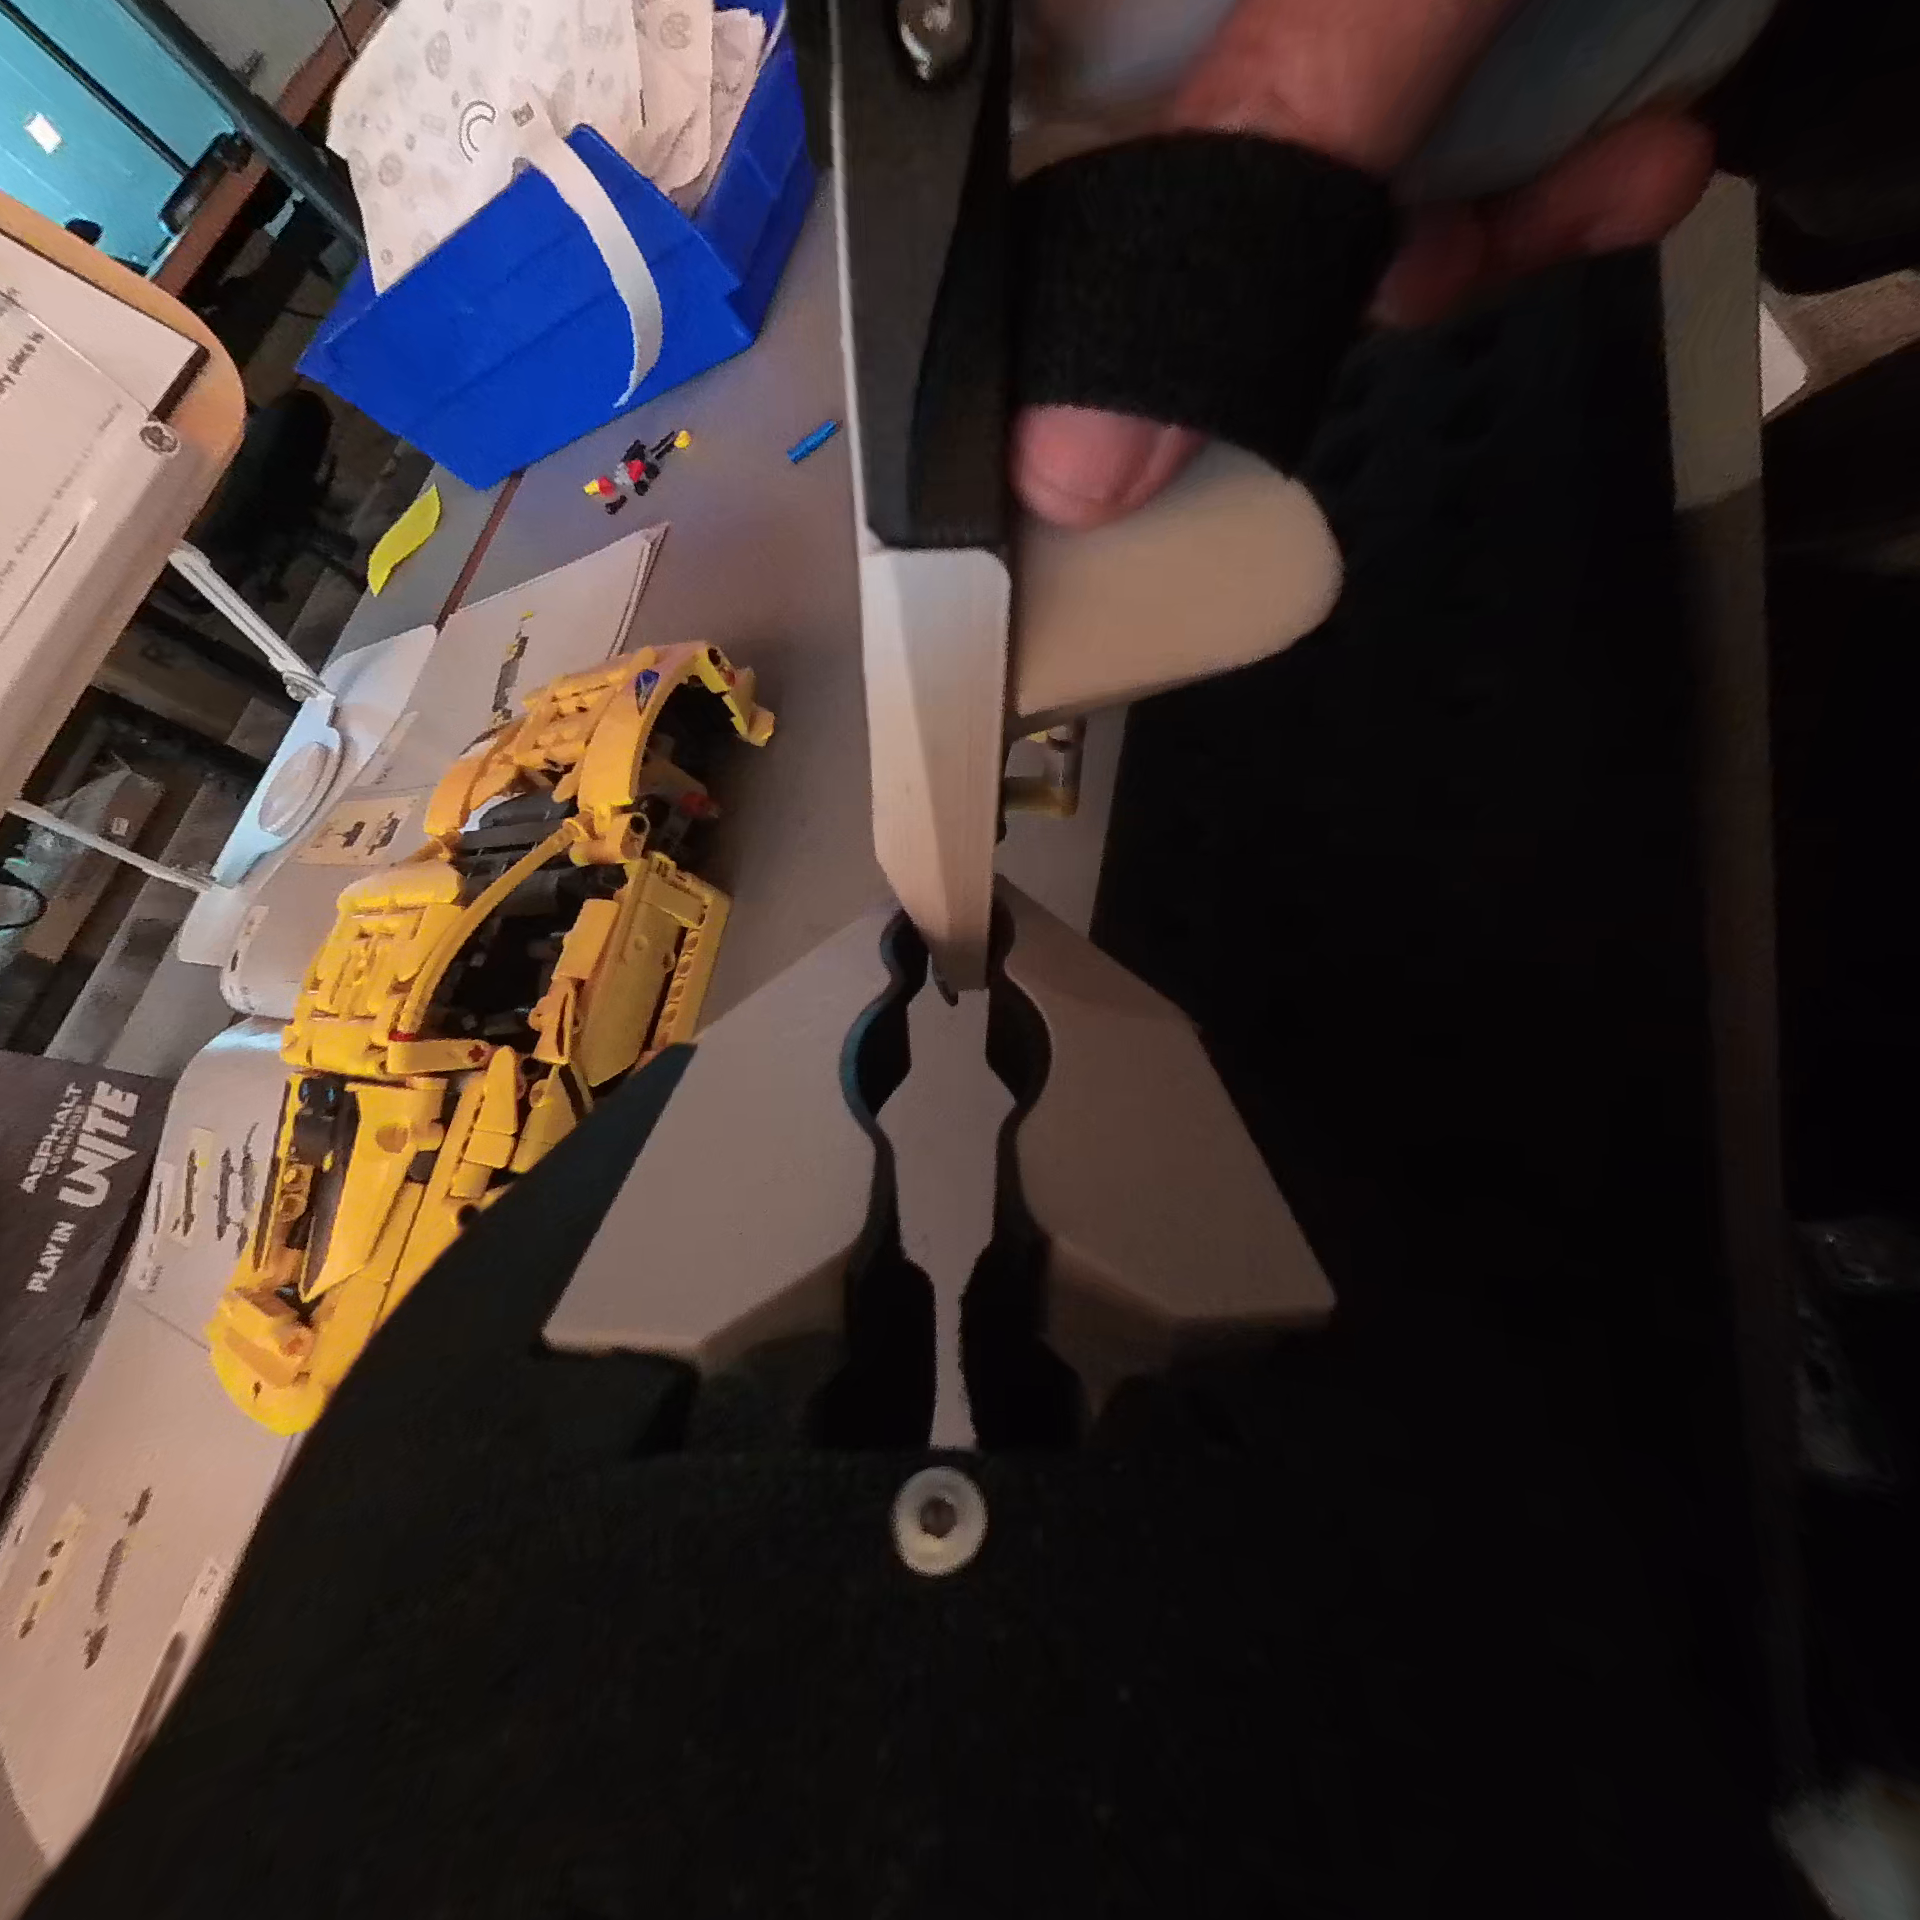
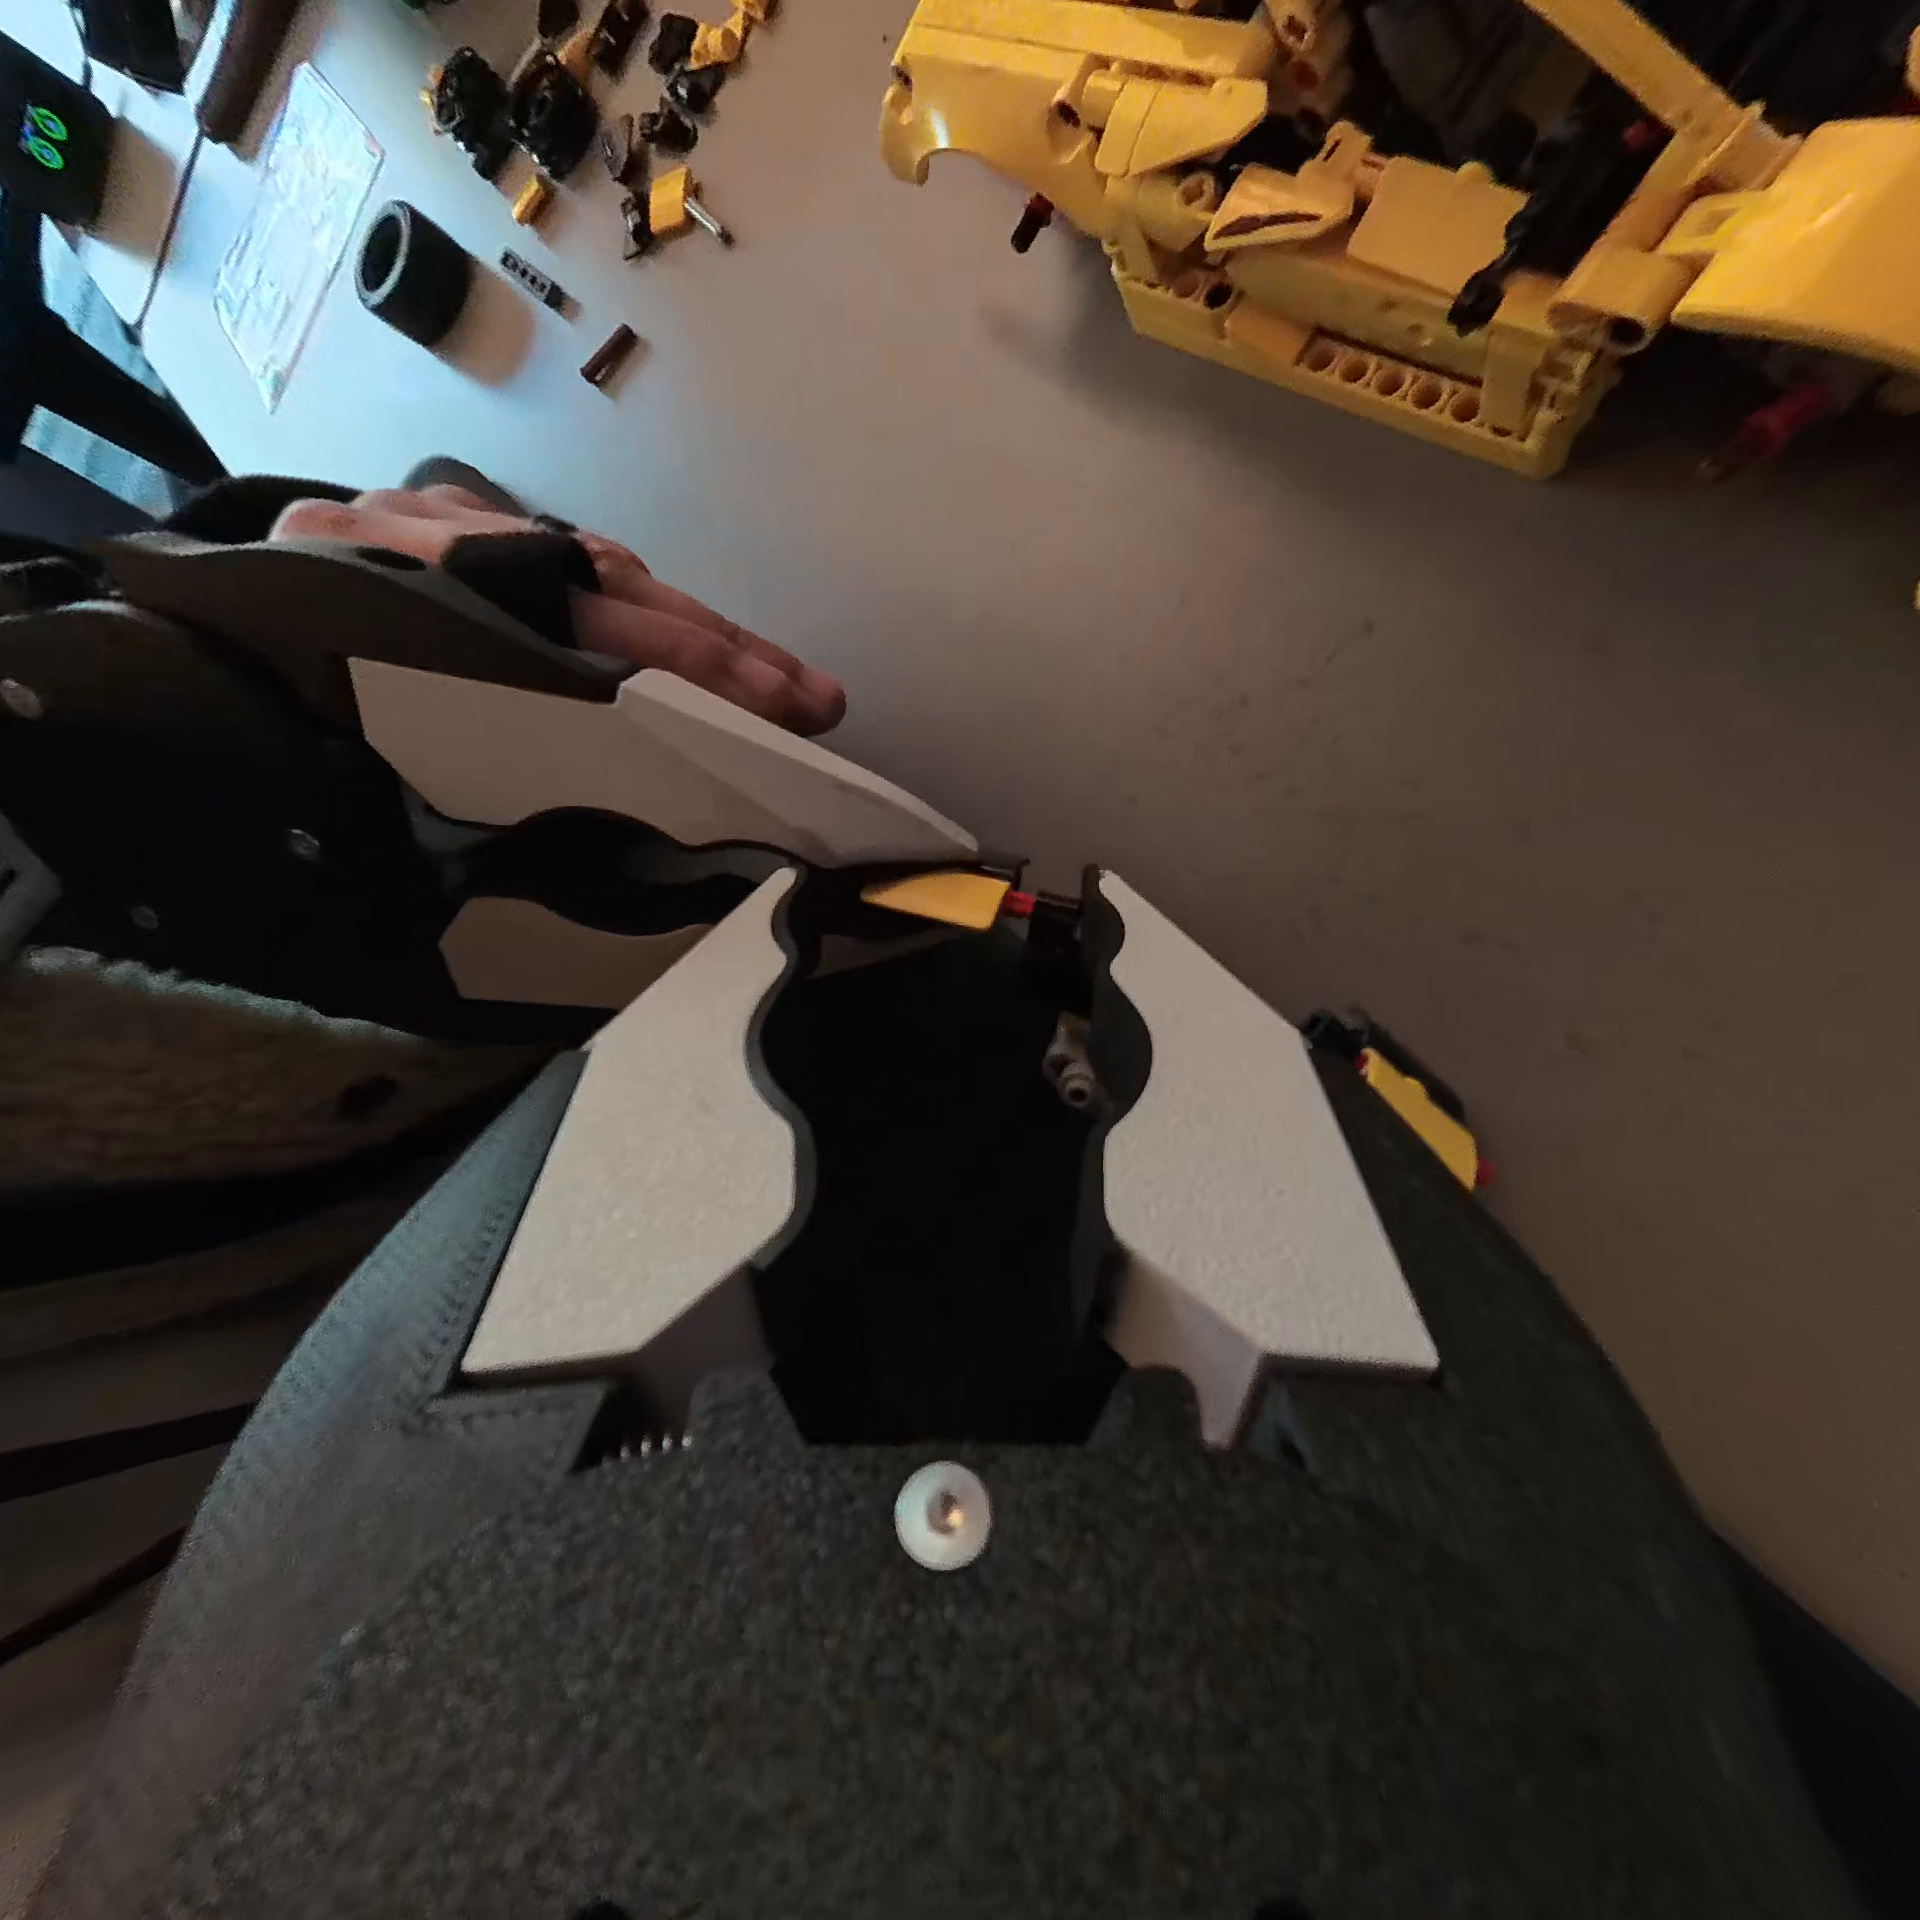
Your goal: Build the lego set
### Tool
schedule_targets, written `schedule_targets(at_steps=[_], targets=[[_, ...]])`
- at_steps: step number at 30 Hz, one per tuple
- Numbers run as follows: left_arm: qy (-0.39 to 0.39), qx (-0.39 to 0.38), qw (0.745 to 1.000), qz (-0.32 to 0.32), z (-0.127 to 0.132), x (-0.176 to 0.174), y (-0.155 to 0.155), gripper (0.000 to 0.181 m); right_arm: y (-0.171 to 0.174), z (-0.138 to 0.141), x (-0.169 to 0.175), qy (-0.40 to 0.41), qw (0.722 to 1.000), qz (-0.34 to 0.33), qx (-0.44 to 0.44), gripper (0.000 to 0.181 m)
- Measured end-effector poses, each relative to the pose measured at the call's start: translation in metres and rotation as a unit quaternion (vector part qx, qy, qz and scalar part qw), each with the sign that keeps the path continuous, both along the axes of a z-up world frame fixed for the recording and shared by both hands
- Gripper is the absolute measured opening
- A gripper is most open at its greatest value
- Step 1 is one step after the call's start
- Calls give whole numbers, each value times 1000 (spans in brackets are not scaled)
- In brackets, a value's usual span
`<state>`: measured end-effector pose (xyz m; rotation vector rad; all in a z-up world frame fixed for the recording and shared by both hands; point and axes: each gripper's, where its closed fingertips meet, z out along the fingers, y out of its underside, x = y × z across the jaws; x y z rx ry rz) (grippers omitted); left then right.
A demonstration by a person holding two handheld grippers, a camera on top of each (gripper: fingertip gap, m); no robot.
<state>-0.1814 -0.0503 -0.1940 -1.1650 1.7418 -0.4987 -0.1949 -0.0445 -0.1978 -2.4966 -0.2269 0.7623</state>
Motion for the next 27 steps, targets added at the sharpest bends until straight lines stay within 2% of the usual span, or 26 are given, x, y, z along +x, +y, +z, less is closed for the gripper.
schedule_targets(at_steps=[4,6,8,9,27], targets=[[4,7,1000,-3,-2,0,0,7,0,9,11,-25,999,8,39,50],[9,12,1000,-3,-5,0,0,7,-3,4,18,-42,998,14,41,51],[16,20,1000,-3,-8,0,0,7,-8,-1,11,-20,999,21,23,52],[19,25,1000,-2,-9,0,0,7,-9,1,6,0,1000,21,23,47],[38,74,997,-8,-16,2,-3,5,-11,-7,7,25,999,7,41,46]])
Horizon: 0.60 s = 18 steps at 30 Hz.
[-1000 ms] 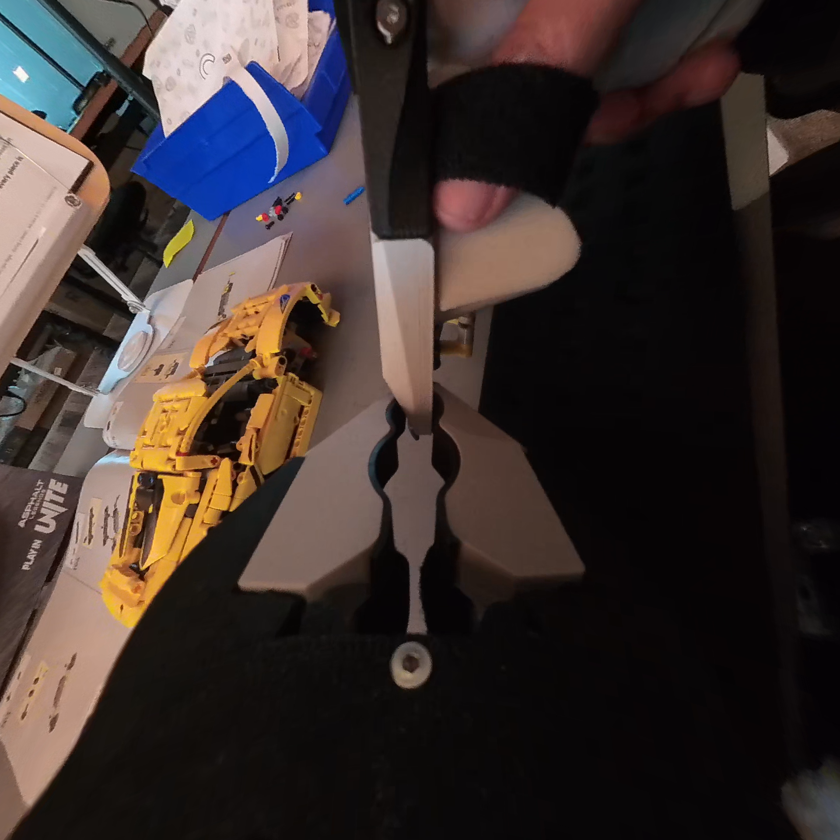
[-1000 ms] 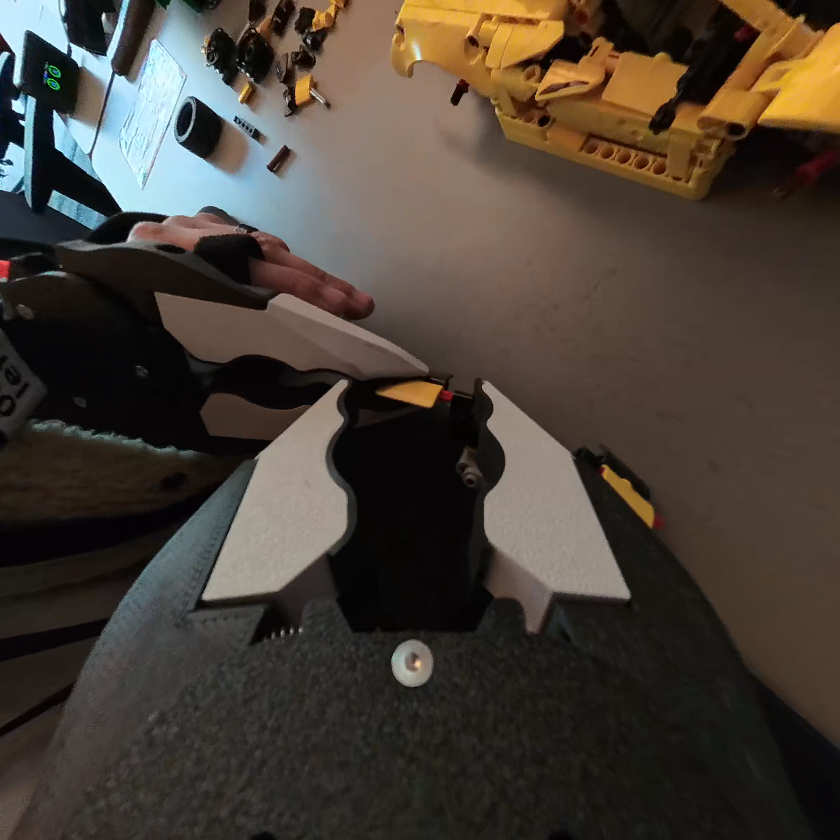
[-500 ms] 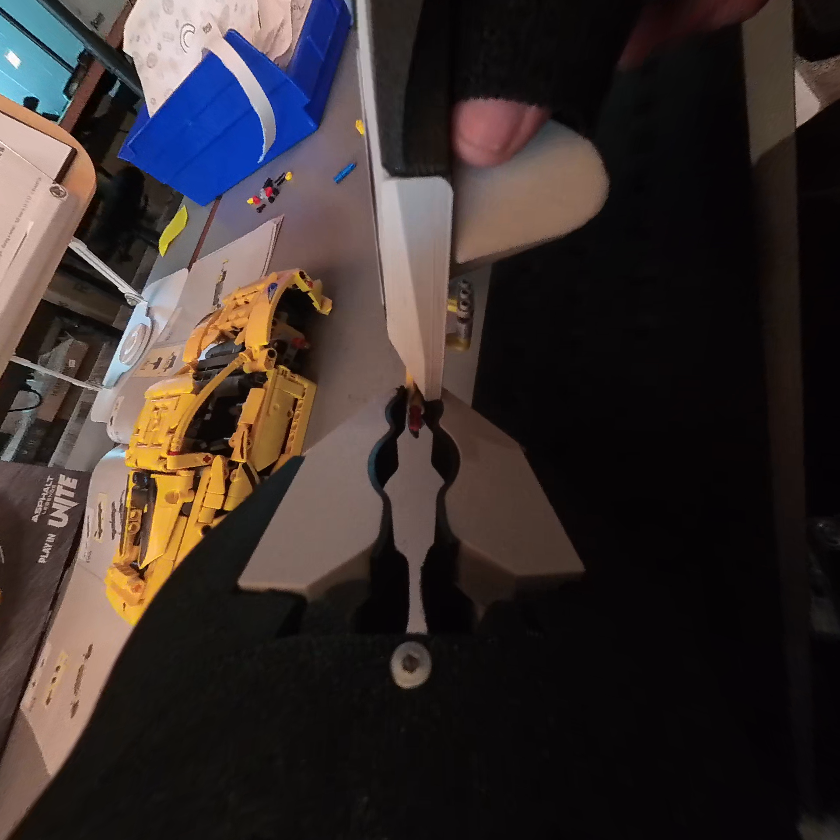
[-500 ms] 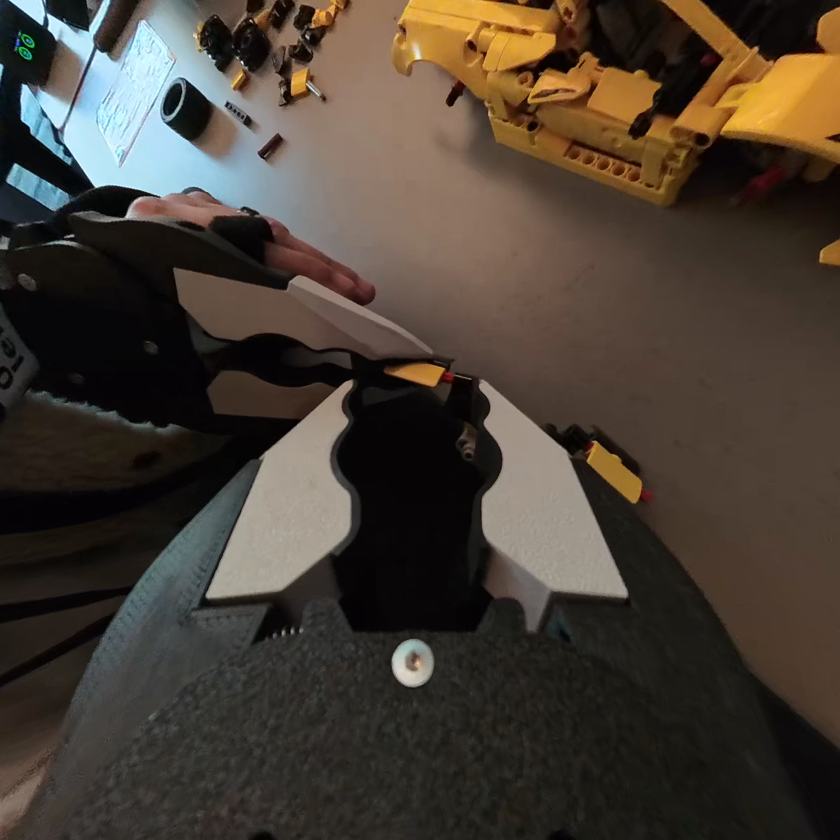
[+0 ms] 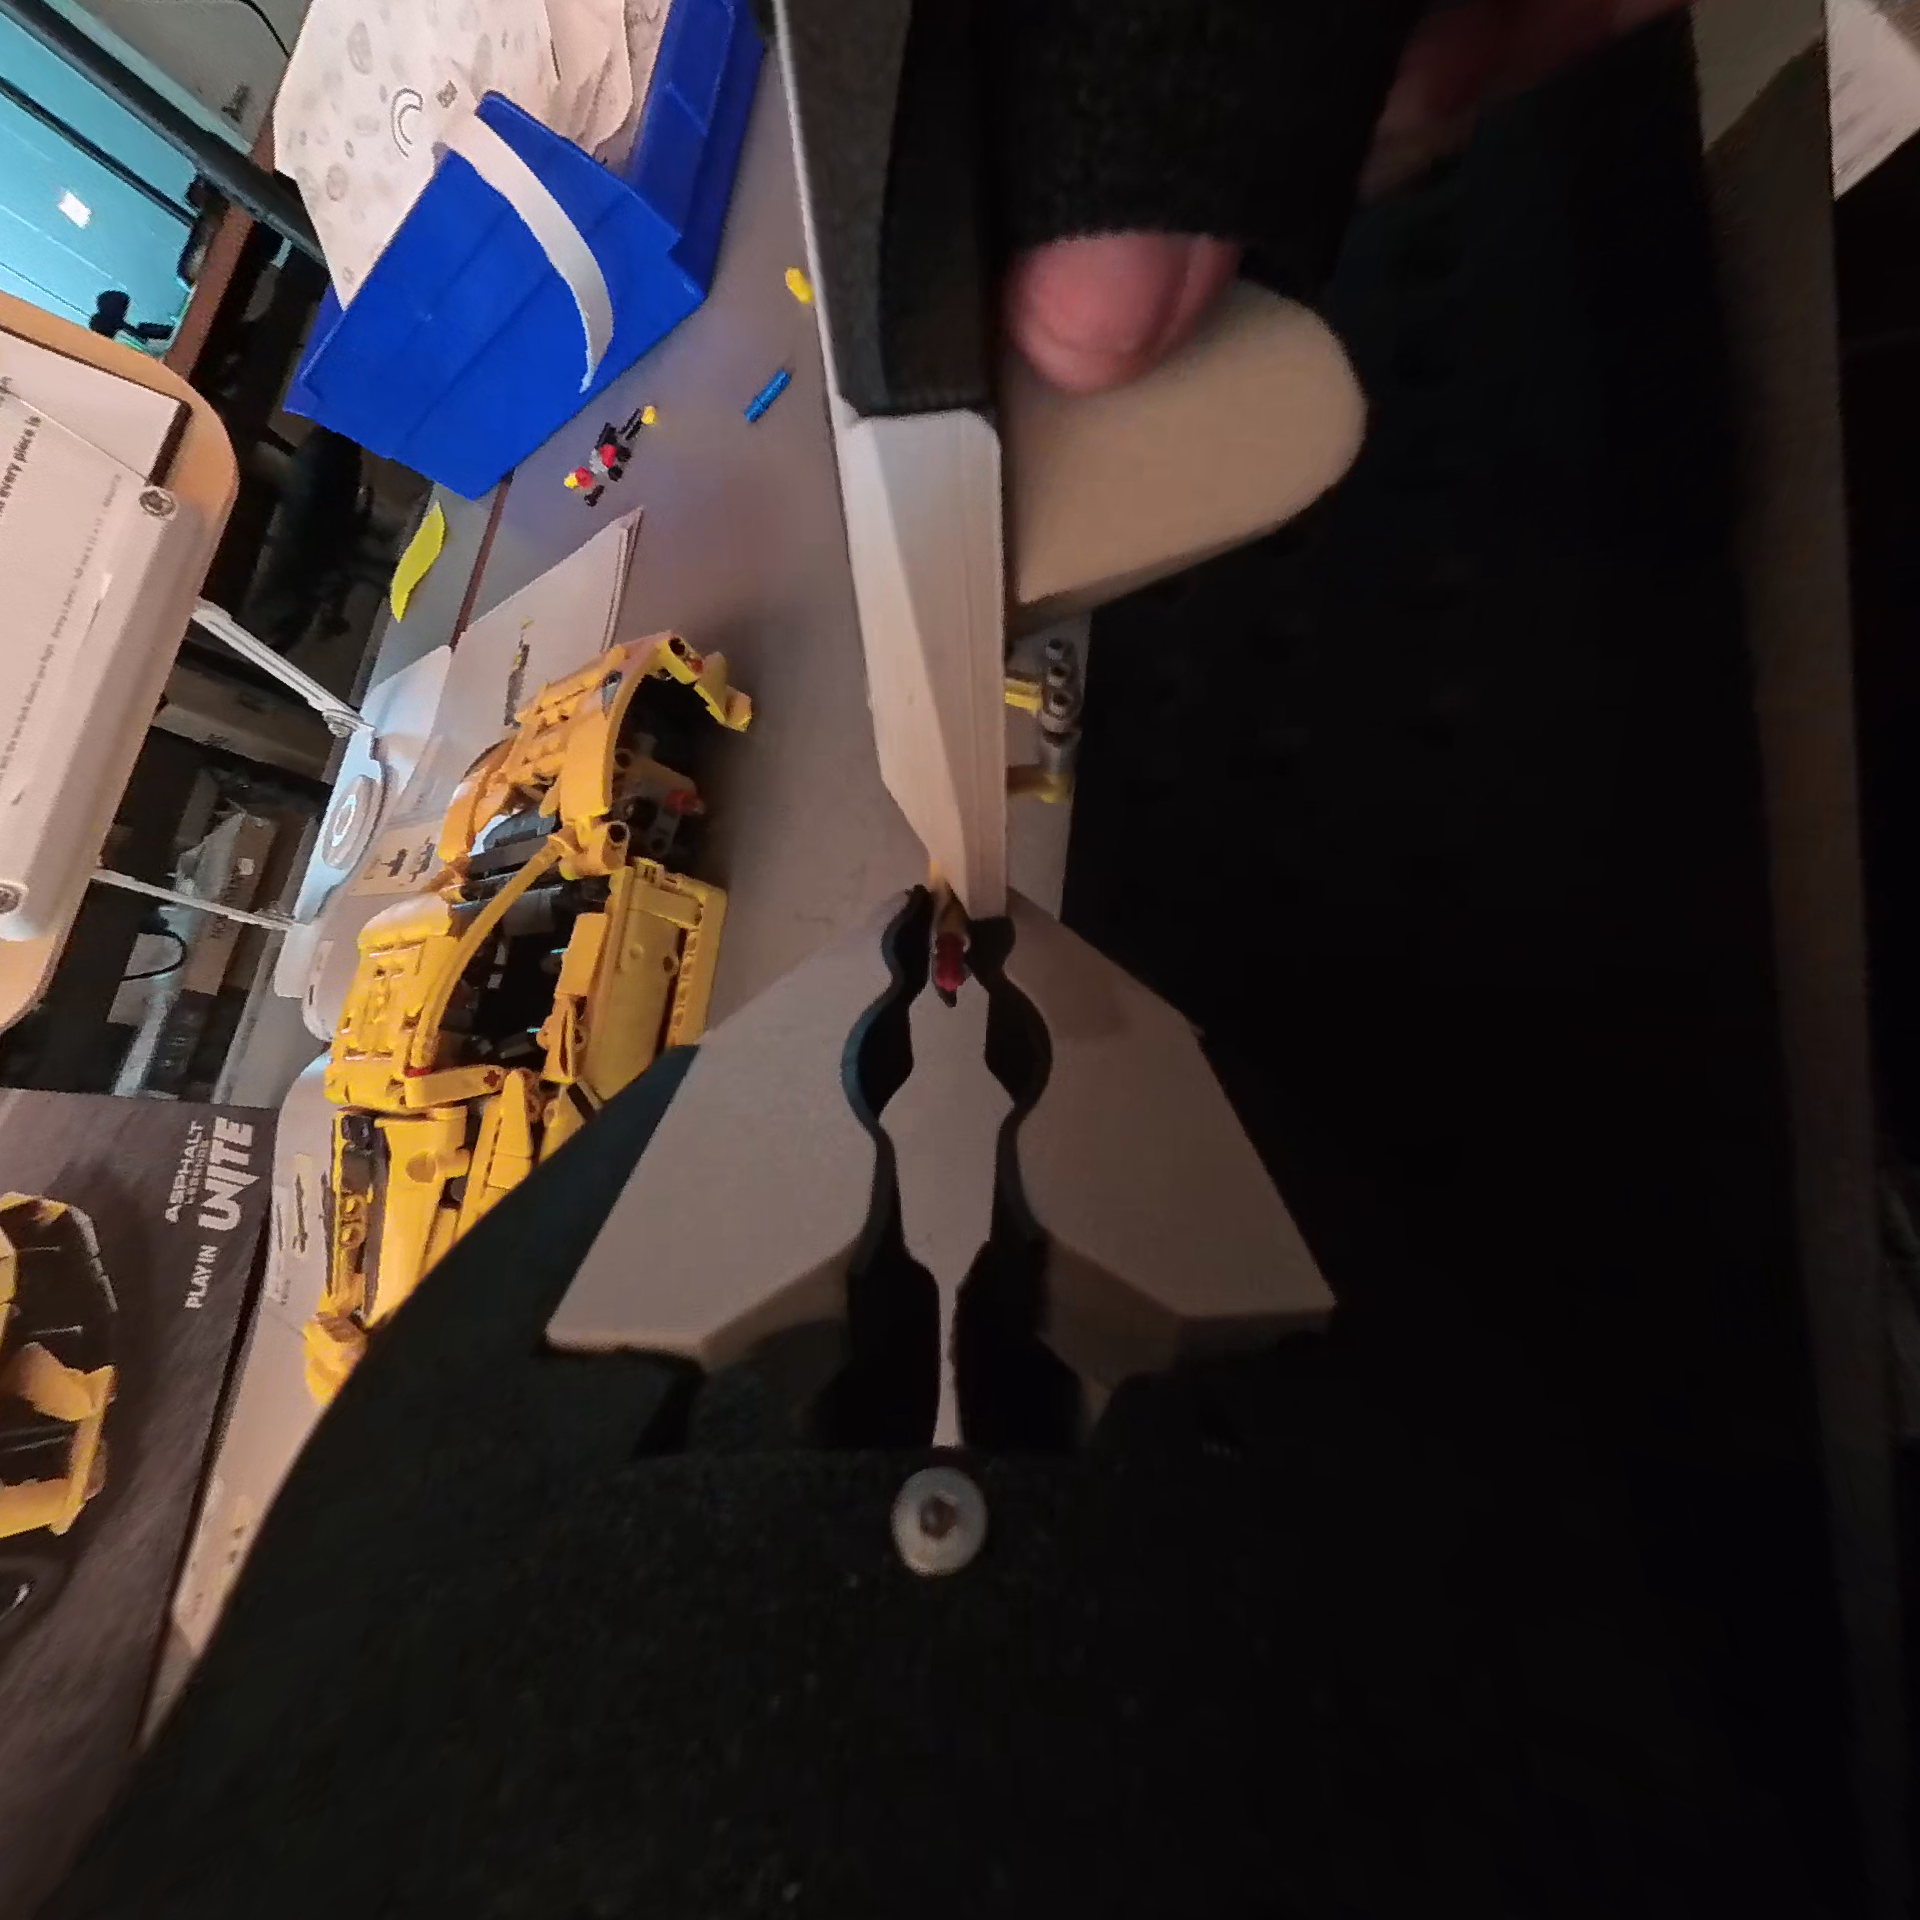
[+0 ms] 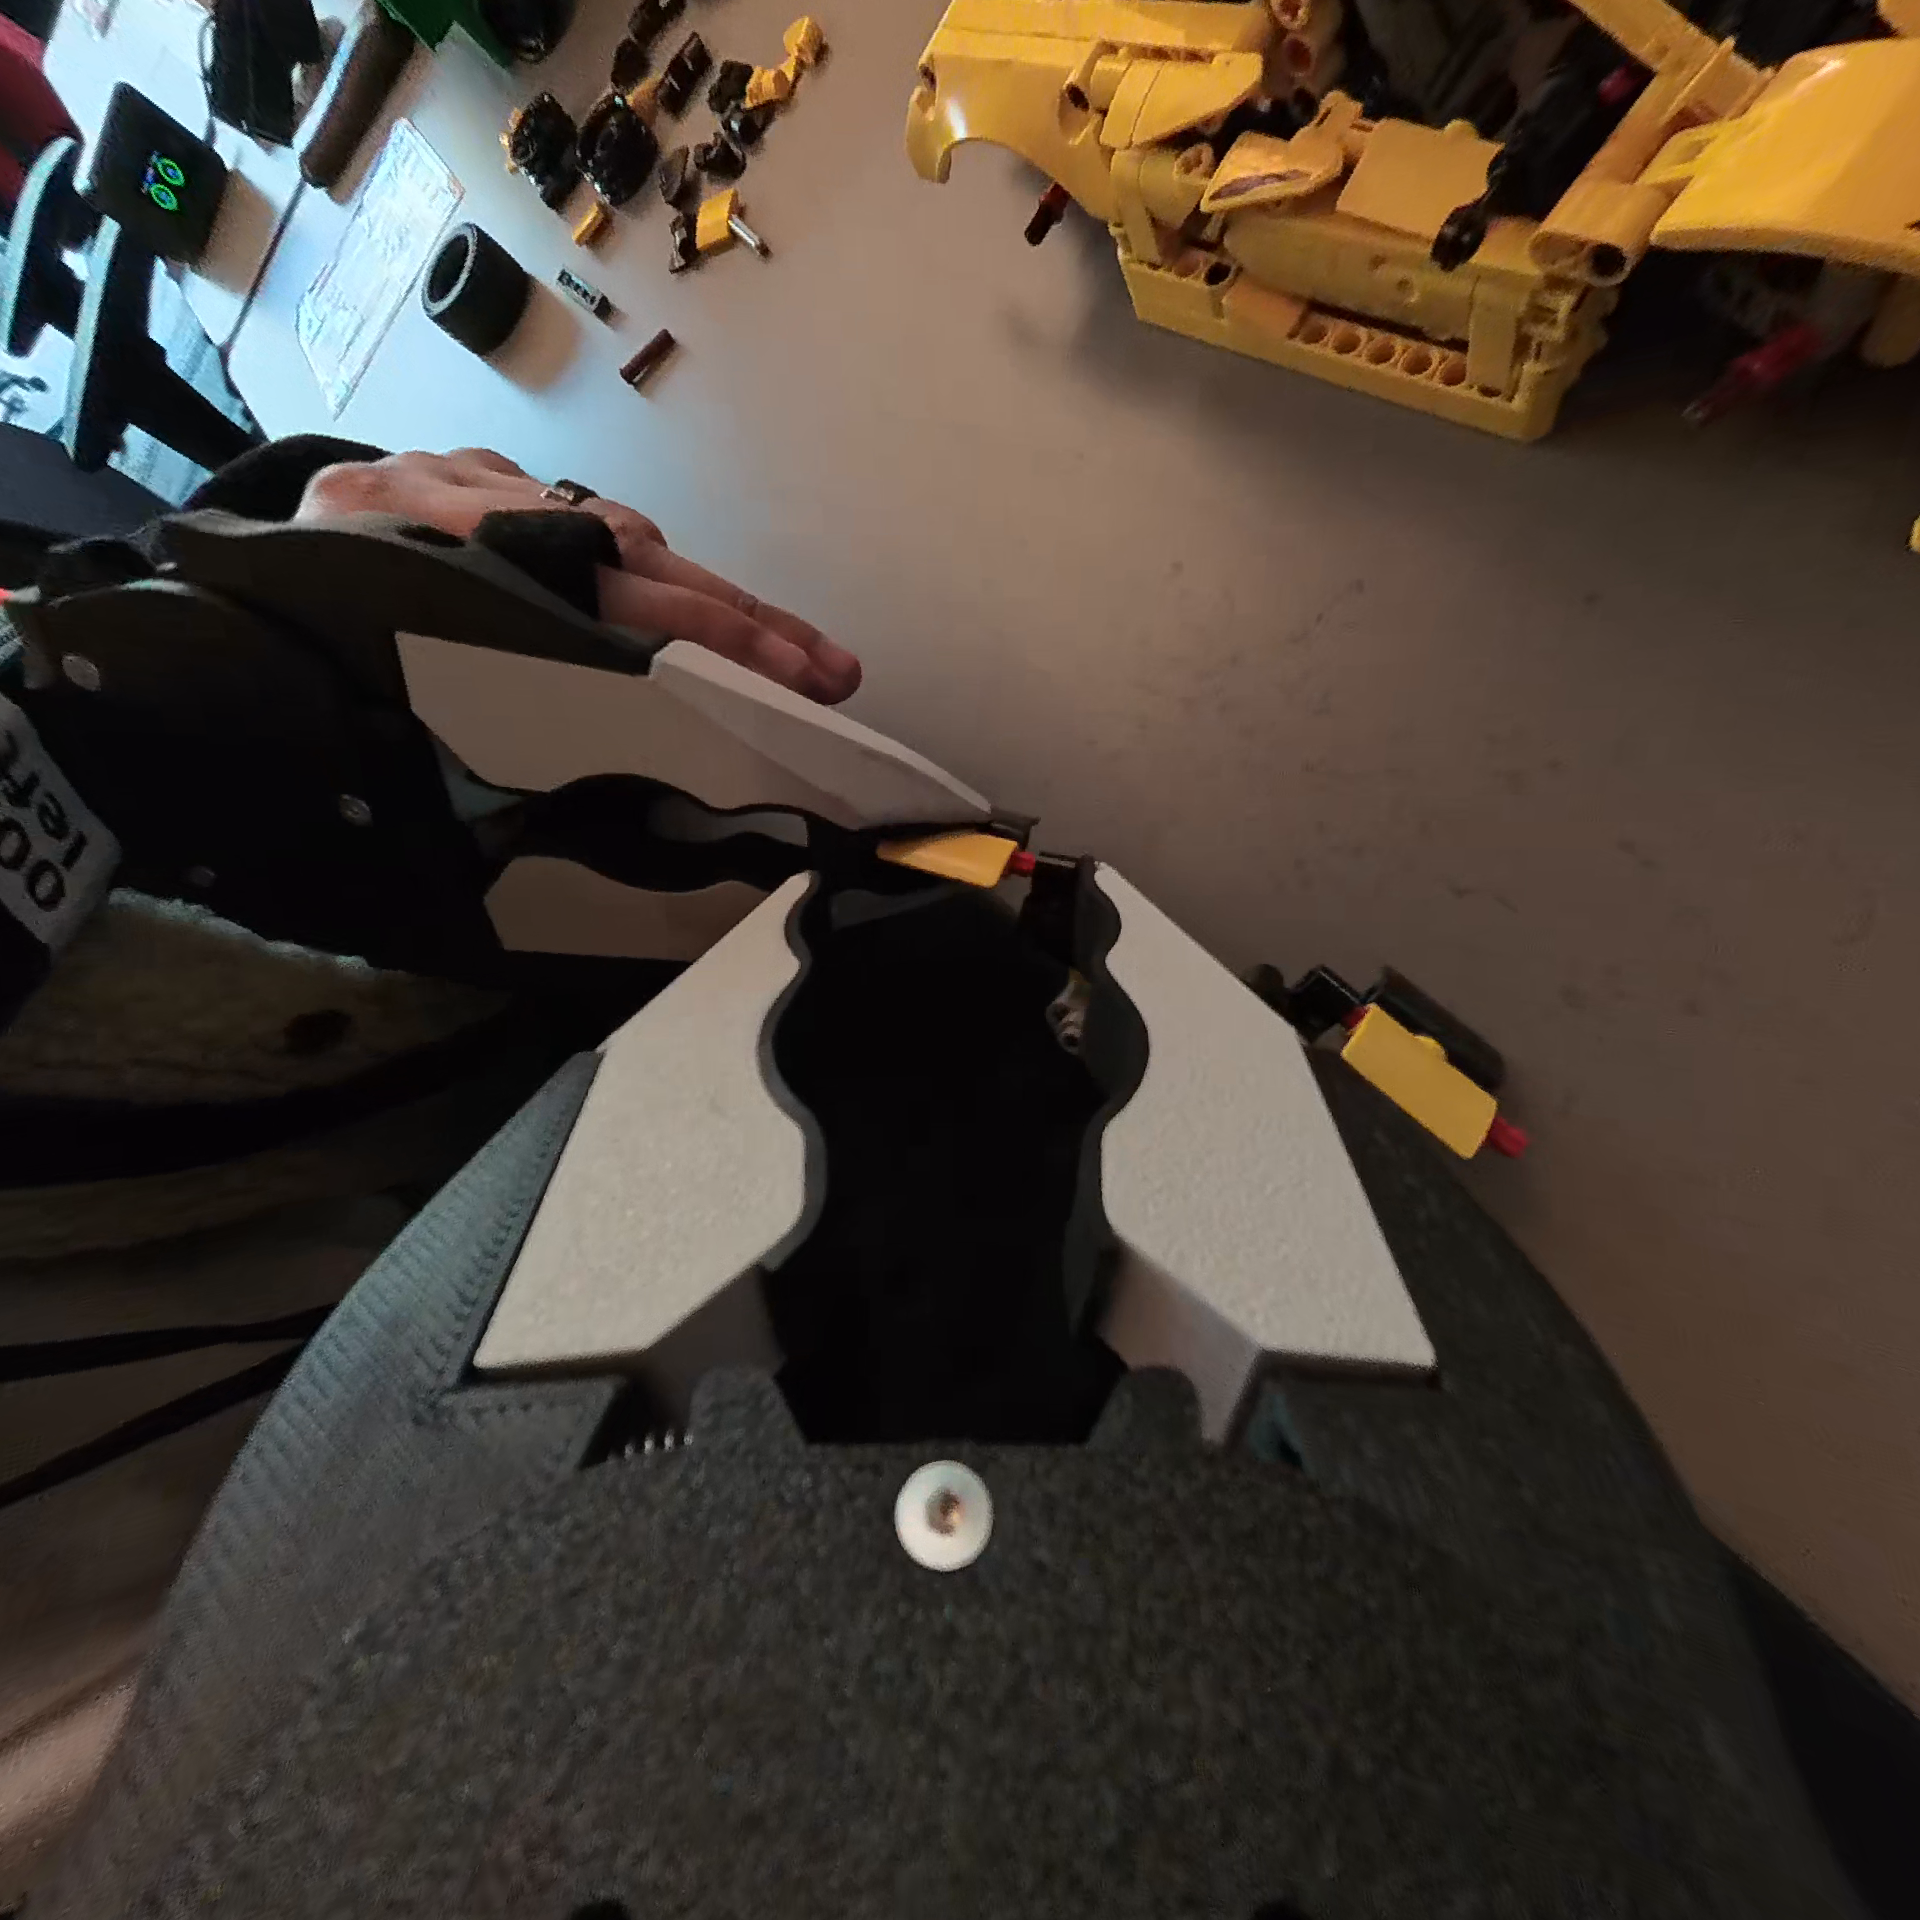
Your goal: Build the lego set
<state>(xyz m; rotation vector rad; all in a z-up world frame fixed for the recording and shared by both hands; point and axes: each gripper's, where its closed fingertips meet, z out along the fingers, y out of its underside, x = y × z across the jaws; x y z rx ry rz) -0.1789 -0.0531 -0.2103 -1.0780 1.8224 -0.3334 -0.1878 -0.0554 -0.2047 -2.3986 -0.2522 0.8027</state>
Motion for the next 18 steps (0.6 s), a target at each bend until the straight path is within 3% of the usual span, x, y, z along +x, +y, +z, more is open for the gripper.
schedule_targets(at_steps=[5,18], targets=[[-3,10,1000,-7,0,2,-2,5,2,-2,6,20,1000,-21,-3,34],[-4,37,999,-5,2,3,-4,5,0,-2,6,25,999,-21,3,36]])
